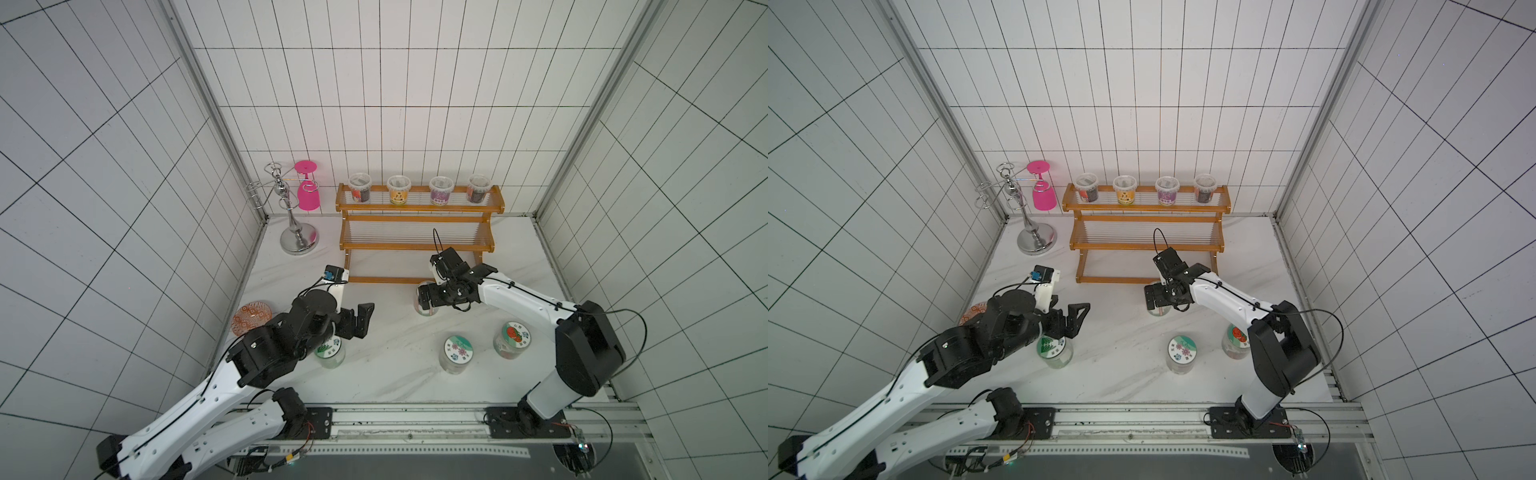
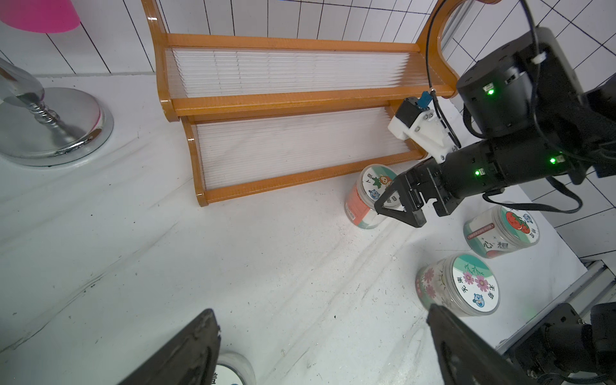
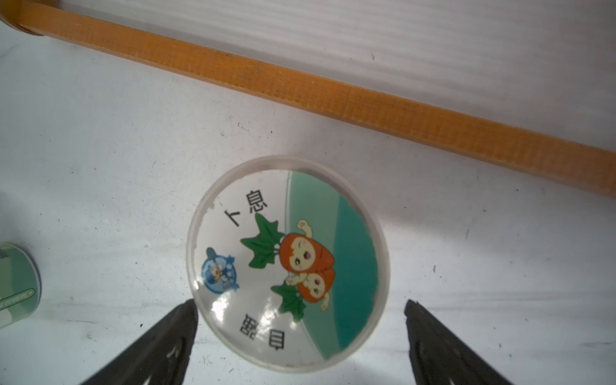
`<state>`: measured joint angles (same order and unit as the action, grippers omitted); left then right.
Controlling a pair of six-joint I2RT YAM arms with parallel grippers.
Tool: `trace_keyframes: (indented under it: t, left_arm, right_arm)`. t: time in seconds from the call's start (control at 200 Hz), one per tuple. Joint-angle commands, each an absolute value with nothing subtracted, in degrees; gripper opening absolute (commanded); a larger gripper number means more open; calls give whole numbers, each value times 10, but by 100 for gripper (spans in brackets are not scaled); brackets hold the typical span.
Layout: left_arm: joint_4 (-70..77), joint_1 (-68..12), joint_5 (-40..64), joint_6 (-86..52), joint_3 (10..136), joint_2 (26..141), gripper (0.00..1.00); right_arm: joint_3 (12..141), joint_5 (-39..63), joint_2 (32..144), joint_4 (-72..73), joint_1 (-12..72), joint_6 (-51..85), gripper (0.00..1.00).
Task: Place the seed container on the shelf
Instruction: Pick up the seed jar at the center of the board.
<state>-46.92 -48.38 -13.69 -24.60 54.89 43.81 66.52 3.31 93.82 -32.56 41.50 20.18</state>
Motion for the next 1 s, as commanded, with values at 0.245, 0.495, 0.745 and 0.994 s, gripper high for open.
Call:
trace_keyframes:
  t: [0.245,0.495,0.745,0.994]
  left_arm:
    - [-461,-484,-147,-239,541,425,98]
    - [-463,-484,-150,-240,541,424,98]
    - [-465,-484,-155,-239,538,423,98]
    - [-456,-484,-160,-231,532,423,99]
  right_arm:
    - [725,-3,982,-346,436,198,99]
    - [753,-18,1008,-350,437,192,100]
    - [757,-13,1014,-354,437,192,78]
    - [757,1,975,-391,438,192,64]
